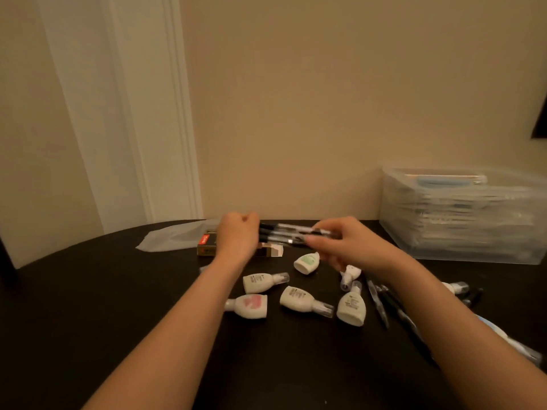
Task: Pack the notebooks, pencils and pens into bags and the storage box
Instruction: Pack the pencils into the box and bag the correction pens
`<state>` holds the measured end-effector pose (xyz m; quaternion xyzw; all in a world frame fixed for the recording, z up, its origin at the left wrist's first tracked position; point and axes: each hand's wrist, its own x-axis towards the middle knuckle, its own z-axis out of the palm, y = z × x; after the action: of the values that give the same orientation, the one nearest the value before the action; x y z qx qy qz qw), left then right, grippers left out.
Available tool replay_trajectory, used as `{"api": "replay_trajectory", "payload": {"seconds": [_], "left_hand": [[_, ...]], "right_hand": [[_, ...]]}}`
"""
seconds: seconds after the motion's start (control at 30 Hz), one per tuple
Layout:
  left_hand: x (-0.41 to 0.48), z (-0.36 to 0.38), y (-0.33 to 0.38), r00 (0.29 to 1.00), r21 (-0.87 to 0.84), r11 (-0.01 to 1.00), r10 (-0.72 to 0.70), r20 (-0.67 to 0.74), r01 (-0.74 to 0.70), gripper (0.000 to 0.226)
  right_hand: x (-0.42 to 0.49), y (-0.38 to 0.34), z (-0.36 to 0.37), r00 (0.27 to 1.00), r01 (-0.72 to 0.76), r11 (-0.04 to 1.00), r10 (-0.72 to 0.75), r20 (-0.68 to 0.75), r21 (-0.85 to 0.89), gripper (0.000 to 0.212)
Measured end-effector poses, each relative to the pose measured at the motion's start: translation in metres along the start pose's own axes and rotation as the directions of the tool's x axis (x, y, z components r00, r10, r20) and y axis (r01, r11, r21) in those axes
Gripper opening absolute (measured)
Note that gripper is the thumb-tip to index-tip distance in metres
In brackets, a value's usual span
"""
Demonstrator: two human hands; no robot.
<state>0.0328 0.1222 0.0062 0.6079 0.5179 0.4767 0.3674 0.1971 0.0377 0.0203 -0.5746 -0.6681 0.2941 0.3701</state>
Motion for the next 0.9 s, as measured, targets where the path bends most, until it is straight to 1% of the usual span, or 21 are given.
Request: {"api": "replay_trajectory", "payload": {"seconds": [0.03,0.1,0.13,0.17,0.2,0.27,0.37,0.47,0.53,0.57,0.6,0.63,0.67,0.7,0.77,0.83,0.9], "left_hand": [[0.008,-0.002,0.0,0.999,-0.051,0.998,-0.031,-0.026,0.03,0.028],[0.017,0.001,0.002,0.996,-0.1,0.992,-0.083,-0.036,0.079,0.027],[0.02,0.004,0.002,0.994,-0.11,0.989,-0.101,-0.038,0.096,0.026],[0.023,0.009,0.002,0.993,-0.12,0.987,-0.114,-0.039,0.109,0.026],[0.025,0.013,0.001,0.992,-0.12,0.986,-0.124,-0.037,0.119,0.027],[0.029,0.018,0.001,0.991,-0.074,0.989,-0.132,0.0,0.132,0.027],[0.034,0.022,0.003,0.984,-0.013,0.991,-0.133,0.121,0.135,0.027],[0.047,0.026,0.004,0.979,0.031,0.998,-0.068,0.191,0.063,0.027],[0.06,0.027,-0.001,0.975,0.115,0.993,0.001,0.222,-0.027,0.023],[0.067,0.026,-0.005,0.963,0.209,0.973,0.037,0.268,-0.096,0.017],[0.073,0.025,-0.009,0.935,0.322,0.931,0.05,0.35,-0.17,0.014],[0.078,0.024,-0.013,0.893,0.439,0.865,0.023,0.449,-0.243,0.024],[0.081,0.025,-0.017,0.851,0.542,0.782,-0.028,0.524,-0.308,0.04],[0.083,0.027,-0.018,0.82,0.618,0.701,-0.082,0.566,-0.356,0.056],[0.087,0.032,-0.017,0.791,0.692,0.58,-0.128,0.598,-0.429,0.081],[0.093,0.037,-0.017,0.78,0.727,0.516,-0.165,0.604,-0.454,0.095],[0.101,0.04,-0.018,0.782,0.768,0.468,-0.223,0.582,-0.438,0.103]], "right_hand": [[0.004,0.001,0.001,0.998,0.0,0.989,0.009,-0.058,0.149,0.018],[0.013,0.001,0.011,0.982,-0.008,0.909,0.086,-0.167,0.417,0.021],[0.018,0.0,0.016,0.97,-0.004,0.864,0.127,-0.21,0.503,0.024],[0.023,0.0,0.021,0.957,0.009,0.834,0.152,-0.246,0.551,0.025],[0.027,0.001,0.024,0.944,0.027,0.822,0.166,-0.284,0.569,0.024],[0.032,0.005,0.026,0.918,0.044,0.835,0.183,-0.352,0.549,0.018],[0.036,0.016,0.019,0.893,0.01,0.867,0.217,-0.394,0.499,0.011],[0.038,0.027,0.003,0.851,0.02,0.862,0.251,-0.461,0.506,0.009],[0.038,0.034,-0.007,0.815,0.025,0.865,0.273,-0.512,0.501,0.008],[0.039,0.039,-0.011,0.794,0.021,0.873,0.282,-0.539,0.488,0.009],[0.039,0.045,-0.013,0.773,0.016,0.88,0.29,-0.564,0.474,0.009],[0.04,0.049,-0.014,0.757,0.009,0.887,0.295,-0.583,0.461,0.009],[0.04,0.054,-0.015,0.747,0.002,0.893,0.298,-0.595,0.45,0.009],[0.041,0.058,-0.015,0.74,-0.004,0.895,0.303,-0.6,0.447,0.01],[0.042,0.063,-0.015,0.735,-0.014,0.894,0.313,-0.602,0.448,0.01],[0.043,0.065,-0.016,0.735,-0.02,0.895,0.316,-0.6,0.446,0.009],[0.042,0.066,-0.018,0.736,-0.023,0.895,0.316,-0.599,0.445,0.01]]}}
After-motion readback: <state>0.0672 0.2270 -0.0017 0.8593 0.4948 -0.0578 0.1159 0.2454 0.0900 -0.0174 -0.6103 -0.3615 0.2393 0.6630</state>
